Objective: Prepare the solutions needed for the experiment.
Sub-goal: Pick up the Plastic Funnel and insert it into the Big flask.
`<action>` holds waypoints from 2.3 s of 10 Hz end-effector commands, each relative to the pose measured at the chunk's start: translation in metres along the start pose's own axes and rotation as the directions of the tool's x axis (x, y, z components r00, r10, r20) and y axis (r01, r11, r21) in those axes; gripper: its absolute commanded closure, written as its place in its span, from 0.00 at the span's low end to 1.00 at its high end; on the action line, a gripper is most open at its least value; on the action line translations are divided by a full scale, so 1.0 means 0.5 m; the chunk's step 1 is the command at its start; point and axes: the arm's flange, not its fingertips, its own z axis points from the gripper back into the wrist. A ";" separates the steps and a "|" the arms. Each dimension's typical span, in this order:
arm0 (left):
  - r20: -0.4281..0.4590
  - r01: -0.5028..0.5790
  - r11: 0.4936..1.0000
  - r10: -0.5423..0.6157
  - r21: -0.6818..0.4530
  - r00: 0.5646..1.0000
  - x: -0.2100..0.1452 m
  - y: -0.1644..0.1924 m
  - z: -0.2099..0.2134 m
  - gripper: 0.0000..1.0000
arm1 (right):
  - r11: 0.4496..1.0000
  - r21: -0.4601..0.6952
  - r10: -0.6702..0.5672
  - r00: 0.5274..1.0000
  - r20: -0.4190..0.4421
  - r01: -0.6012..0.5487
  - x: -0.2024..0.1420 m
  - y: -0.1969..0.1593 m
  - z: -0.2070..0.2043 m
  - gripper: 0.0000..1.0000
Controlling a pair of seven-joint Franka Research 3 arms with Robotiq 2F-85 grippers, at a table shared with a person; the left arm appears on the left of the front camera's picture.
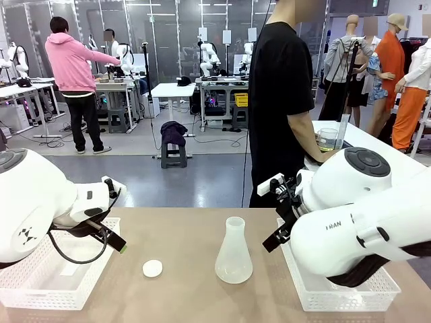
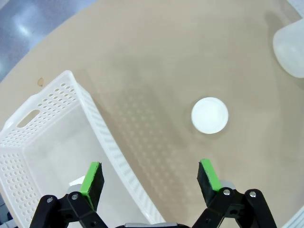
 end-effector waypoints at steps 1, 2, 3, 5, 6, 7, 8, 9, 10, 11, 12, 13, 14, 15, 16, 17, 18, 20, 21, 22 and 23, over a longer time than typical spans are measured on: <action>0.024 -0.043 0.990 0.047 -0.133 0.999 -0.011 0.020 0.047 0.00 | 0.984 0.146 -0.112 0.992 0.060 0.102 -0.012 -0.018 0.050 0.00; 0.032 -0.074 0.979 0.081 -0.189 0.996 -0.018 0.031 0.076 0.00 | 0.971 0.205 -0.140 0.988 0.058 0.126 -0.015 -0.022 0.077 0.00; 0.017 -0.104 0.964 0.112 -0.246 0.994 -0.028 0.045 0.107 0.00 | 0.960 0.242 -0.161 0.985 0.059 0.143 -0.019 -0.021 0.105 0.00; 0.030 -0.138 0.915 0.161 -0.380 0.986 -0.046 0.071 0.165 0.00 | 0.918 0.345 -0.217 0.976 0.033 0.193 -0.027 -0.027 0.164 0.00; -0.011 -0.187 0.859 0.207 -0.477 0.978 -0.057 0.091 0.187 0.00 | 0.858 0.464 -0.267 0.963 0.037 0.221 -0.031 -0.037 0.193 0.00; -0.046 -0.256 0.771 0.283 -0.584 0.958 -0.069 0.115 0.205 0.00 | 0.775 0.581 -0.312 0.950 0.007 0.250 -0.034 -0.049 0.222 0.00; -0.068 -0.293 0.671 0.341 -0.681 0.938 -0.084 0.135 0.222 0.00 | 0.717 0.636 -0.353 0.936 -0.024 0.286 -0.038 -0.061 0.242 0.00; -0.057 -0.290 0.578 0.387 -0.763 0.920 -0.098 0.153 0.241 0.00 | 0.665 0.674 -0.387 0.920 -0.057 0.322 -0.044 -0.074 0.258 0.00; -0.034 -0.280 0.514 0.436 -0.810 0.899 -0.112 0.172 0.260 0.00 | 0.630 0.696 -0.408 0.909 -0.083 0.346 -0.053 -0.086 0.272 0.00; -0.018 -0.280 0.459 0.497 -0.843 0.868 -0.120 0.176 0.275 0.00 | 0.599 0.711 -0.428 0.898 -0.104 0.367 -0.063 -0.095 0.285 0.00; -0.008 -0.261 0.378 0.556 -0.888 0.831 -0.123 0.177 0.275 0.00 | 0.555 0.741 -0.440 0.889 -0.124 0.378 -0.069 -0.101 0.289 0.00; -0.025 -0.278 0.332 0.601 -0.901 0.799 -0.121 0.170 0.267 0.00 | 0.541 0.747 -0.454 0.882 -0.125 0.385 -0.073 -0.104 0.290 0.00; -0.027 -0.265 0.310 0.603 -0.913 0.797 -0.119 0.160 0.263 0.00 | 0.548 0.737 -0.473 0.873 -0.117 0.395 -0.076 -0.106 0.292 0.00; -0.020 -0.253 0.296 0.613 -0.921 0.790 -0.113 0.152 0.259 0.00 | 0.571 0.720 -0.476 0.874 -0.101 0.395 -0.077 -0.107 0.291 0.00; -0.003 -0.232 0.293 0.613 -0.928 0.790 -0.106 0.147 0.262 0.00 | 0.602 0.687 -0.484 0.870 -0.092 0.408 -0.073 -0.104 0.292 0.00; -0.039 -0.278 0.290 0.625 -0.916 0.780 -0.114 0.179 0.269 0.00 | 0.644 0.645 -0.482 0.873 -0.076 0.412 -0.067 -0.105 0.289 0.00; -0.039 -0.278 0.290 0.625 -0.916 0.780 -0.114 0.179 0.269 0.00 | 0.708 0.587 -0.471 0.882 -0.024 0.393 -0.059 -0.109 0.283 0.00; -0.039 -0.278 0.290 0.625 -0.916 0.780 -0.114 0.179 0.269 0.00 | 0.869 0.388 -0.356 0.932 0.061 0.307 -0.038 -0.117 0.267 0.00; -0.039 -0.278 0.290 0.625 -0.916 0.780 -0.114 0.179 0.269 0.00 | 0.948 0.259 -0.215 0.972 0.098 0.183 -0.019 -0.128 0.259 0.00; -0.039 -0.278 0.290 0.625 -0.916 0.780 -0.114 0.179 0.269 0.00 | 0.995 0.099 -0.037 0.995 0.089 0.028 0.001 -0.146 0.248 0.00; -0.039 -0.278 0.290 0.625 -0.916 0.780 -0.114 0.179 0.269 0.00 | 0.994 -0.031 0.108 0.993 0.054 -0.106 0.019 -0.171 0.241 0.00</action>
